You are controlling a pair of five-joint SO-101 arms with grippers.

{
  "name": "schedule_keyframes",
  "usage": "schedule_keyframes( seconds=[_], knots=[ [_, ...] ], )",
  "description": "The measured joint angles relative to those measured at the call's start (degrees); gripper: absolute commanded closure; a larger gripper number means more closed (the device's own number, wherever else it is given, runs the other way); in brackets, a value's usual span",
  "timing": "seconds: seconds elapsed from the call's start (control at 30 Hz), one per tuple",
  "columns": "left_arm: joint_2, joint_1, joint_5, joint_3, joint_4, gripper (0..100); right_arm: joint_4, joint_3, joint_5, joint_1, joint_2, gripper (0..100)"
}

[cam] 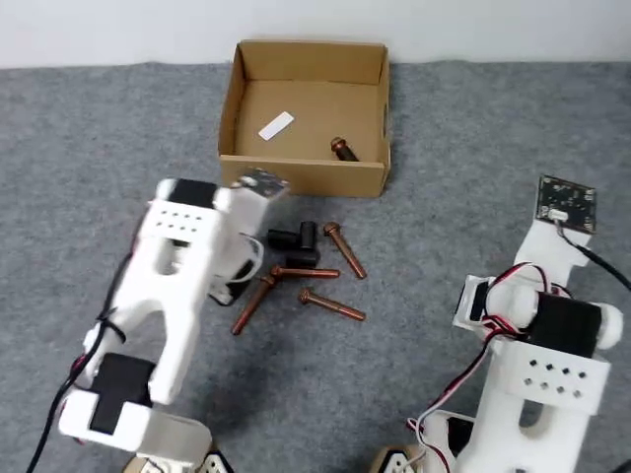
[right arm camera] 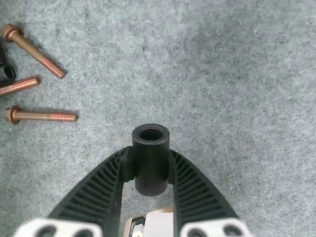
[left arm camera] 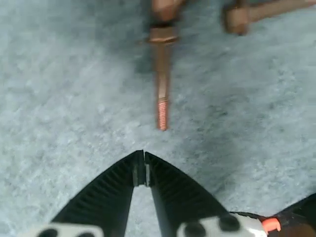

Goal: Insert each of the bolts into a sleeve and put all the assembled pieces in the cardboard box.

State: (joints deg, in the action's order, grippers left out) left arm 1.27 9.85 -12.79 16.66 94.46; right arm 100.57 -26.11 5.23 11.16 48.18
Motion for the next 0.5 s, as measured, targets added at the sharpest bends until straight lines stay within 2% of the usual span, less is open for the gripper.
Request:
schedule_keyframes(
  seconds=[0.13,0.5],
  knots=[
    [0.3,3.0,0.0,-1.1,-2.3,79,0.0,0.0,0.0,0.0,0.0,99.0],
    [4.4,3.3,0.7,-1.8,-9.8,79,0.0,0.0,0.0,0.0,0.0,99.0]
  ],
)
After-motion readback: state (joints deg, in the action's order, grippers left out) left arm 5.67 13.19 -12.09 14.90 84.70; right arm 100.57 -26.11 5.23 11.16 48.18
